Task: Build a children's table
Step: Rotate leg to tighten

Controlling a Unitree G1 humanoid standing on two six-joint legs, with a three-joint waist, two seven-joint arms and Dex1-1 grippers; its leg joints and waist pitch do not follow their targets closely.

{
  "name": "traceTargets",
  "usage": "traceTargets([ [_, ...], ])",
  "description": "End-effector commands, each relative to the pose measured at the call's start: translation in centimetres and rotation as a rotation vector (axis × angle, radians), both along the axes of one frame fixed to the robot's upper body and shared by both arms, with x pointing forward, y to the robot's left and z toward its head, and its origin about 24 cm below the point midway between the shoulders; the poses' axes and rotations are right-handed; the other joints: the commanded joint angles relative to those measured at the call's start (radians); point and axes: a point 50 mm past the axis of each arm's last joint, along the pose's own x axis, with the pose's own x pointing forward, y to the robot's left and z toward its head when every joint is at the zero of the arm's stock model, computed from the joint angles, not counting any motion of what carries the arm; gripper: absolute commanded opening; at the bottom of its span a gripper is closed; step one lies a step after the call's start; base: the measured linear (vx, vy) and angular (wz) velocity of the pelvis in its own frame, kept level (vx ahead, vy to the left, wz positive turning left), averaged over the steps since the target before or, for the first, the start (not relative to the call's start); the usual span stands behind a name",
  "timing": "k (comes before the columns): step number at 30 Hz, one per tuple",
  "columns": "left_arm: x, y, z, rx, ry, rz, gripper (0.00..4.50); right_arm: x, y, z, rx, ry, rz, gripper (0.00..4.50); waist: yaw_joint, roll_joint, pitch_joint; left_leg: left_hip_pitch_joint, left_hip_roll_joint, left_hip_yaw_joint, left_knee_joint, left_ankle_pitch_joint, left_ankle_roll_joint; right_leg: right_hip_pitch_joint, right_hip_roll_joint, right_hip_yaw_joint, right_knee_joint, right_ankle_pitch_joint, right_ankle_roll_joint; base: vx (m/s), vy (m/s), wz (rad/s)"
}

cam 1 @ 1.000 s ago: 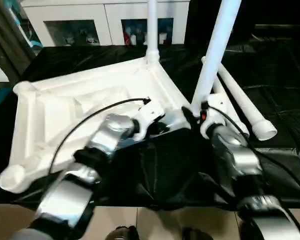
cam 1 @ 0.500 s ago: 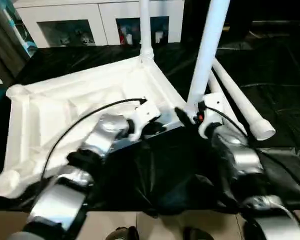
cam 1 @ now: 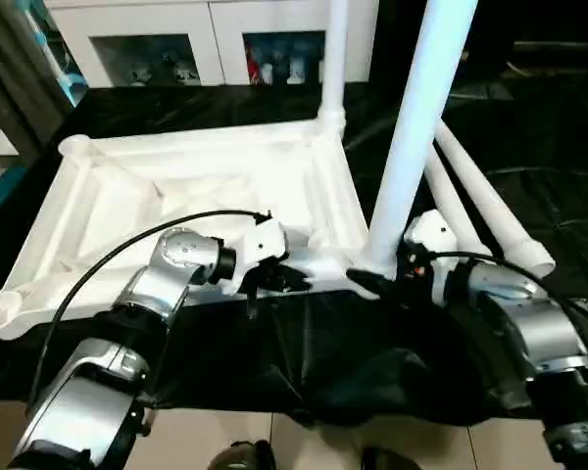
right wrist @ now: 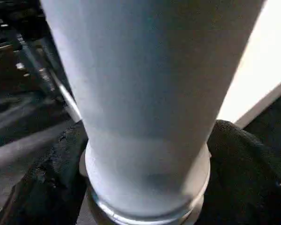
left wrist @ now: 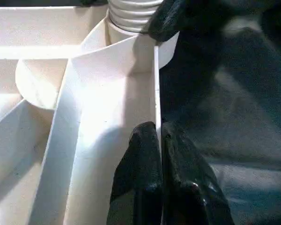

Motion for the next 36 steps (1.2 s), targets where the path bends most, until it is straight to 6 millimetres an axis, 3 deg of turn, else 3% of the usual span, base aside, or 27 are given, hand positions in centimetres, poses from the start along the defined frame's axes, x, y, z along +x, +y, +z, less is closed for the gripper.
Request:
traceTargets([
  [1, -0.4, 0.3, 0.2, 0.008, 0.006, -0.049, 0.00, -0.3, 0.0, 0.2, 0.012, 0.008, 0.025, 3.73, 0.000, -0.009, -0.089, 0.037, 0.088, -0.046, -0.076, -0.236, 0.074, 0.048, -0.056, 0.043, -0.051, -0.174, -0.253, 0.000, 0.000, 0.00],
  [5, -0.5, 0.5, 0.1, 0.017, 0.010, -0.051, 0.00, -0.6, 0.2, 0.2, 0.023, 0.024, 0.052, 3.50, 0.002, -0.009, -0.095, 0.032, 0.085, -0.045, -0.068, -0.169, 0.106, 0.051, -0.055, 0.041, -0.040, -0.083, -0.270, 0.000, 0.000, 0.00],
  [6, -0.5, 0.5, 0.1, 0.017, 0.010, -0.051, 0.00, -0.6, 0.2, 0.2, 0.023, 0.024, 0.052, 3.22, 0.003, -0.010, -0.096, 0.032, 0.085, -0.045, -0.067, -0.158, 0.113, 0.052, -0.057, 0.041, -0.039, -0.076, -0.274, 0.000, 0.000, 0.00],
  [9, -0.4, 0.6, 0.0, 0.019, 0.010, -0.045, 0.00, -1.0, 0.6, -0.5, 0.017, 0.045, 0.064, 3.09, 0.005, -0.011, -0.095, 0.033, 0.086, -0.045, -0.066, -0.165, 0.115, 0.051, -0.056, 0.040, -0.042, -0.102, -0.270, 0.000, 0.000, 0.00],
  [13, 0.0, 0.3, -0.1, 0.027, -0.018, 0.021, 0.00, -0.5, 1.0, -1.3, 0.021, 0.040, -0.048, 2.81, 0.003, -0.010, -0.092, 0.035, 0.086, -0.046, -0.070, -0.191, 0.094, 0.047, -0.055, 0.041, -0.047, -0.153, -0.258, 0.000, 0.000, 0.00],
  [16, 1.0, -0.4, -0.1, 0.029, -0.052, 0.138, 0.00, 0.6, 1.3, -2.3, 0.039, 0.041, -0.223, 2.77, -0.006, -0.013, -0.083, 0.039, 0.083, -0.050, -0.078, -0.281, 0.043, 0.044, -0.059, 0.042, -0.064, -0.293, -0.228, 0.000, 0.000, 0.00],
  [18, 1.5, -1.1, -0.1, 0.012, -0.061, 0.197, 0.00, 1.2, 1.9, -3.0, 0.078, 0.058, -0.353, 2.77, -0.015, -0.009, -0.080, 0.046, 0.082, -0.052, -0.082, -0.327, 0.003, 0.038, -0.058, 0.043, -0.069, -0.347, -0.209, 0.000, 0.000, 0.00],
  [20, 1.9, -1.9, -0.2, 0.021, -0.077, 0.253, 0.00, 1.7, 2.8, -3.6, 0.120, 0.079, -0.440, 2.76, -0.020, -0.005, -0.078, 0.043, 0.082, -0.055, -0.086, -0.341, -0.005, 0.036, -0.057, 0.045, -0.069, -0.345, -0.198, 0.000, 0.000, 0.00],
  [24, 2.8, -3.8, -0.2, 0.007, -0.095, 0.388, 0.00, 2.4, 4.7, -4.4, 0.180, 0.119, -0.562, 2.76, -0.027, -0.004, -0.076, 0.052, 0.078, -0.056, -0.087, -0.391, -0.026, 0.031, -0.056, 0.043, -0.078, -0.373, -0.188, 0.000, 0.000, 0.00],
  [30, 2.7, -6.0, 0.1, -0.045, -0.080, 0.393, 0.00, 3.0, 7.0, -4.2, 0.213, 0.135, -0.588, 2.76, -0.028, -0.002, -0.072, 0.052, 0.077, -0.058, -0.092, -0.430, -0.024, 0.031, -0.054, 0.041, -0.084, -0.374, -0.169, 0.000, 0.000, 0.00],
  [31, 2.6, -6.4, 0.2, -0.050, -0.080, 0.380, 0.00, 3.1, 7.3, -4.0, 0.228, 0.129, -0.576, 3.32, -0.028, -0.001, -0.072, 0.051, 0.076, -0.058, -0.091, -0.434, -0.022, 0.031, -0.057, 0.042, -0.084, -0.373, -0.171, 0.000, 0.000, 0.00],
  [32, 2.5, -6.5, 0.2, -0.055, -0.082, 0.357, 0.00, 3.3, 7.5, -3.7, 0.236, 0.115, -0.561, 3.46, -0.029, 0.000, -0.072, 0.049, 0.076, -0.059, -0.092, -0.433, -0.020, 0.033, -0.057, 0.041, -0.084, -0.373, -0.170, 0.000, 0.000, 0.00],
  [36, 1.7, -6.0, 0.1, -0.064, -0.071, 0.240, 0.00, 3.5, 6.8, -2.9, 0.200, 0.052, -0.501, 3.57, -0.030, -0.001, -0.071, 0.045, 0.077, -0.061, -0.093, -0.438, -0.015, 0.035, -0.058, 0.041, -0.083, -0.379, -0.167, 0.000, 0.000, 0.00],
])
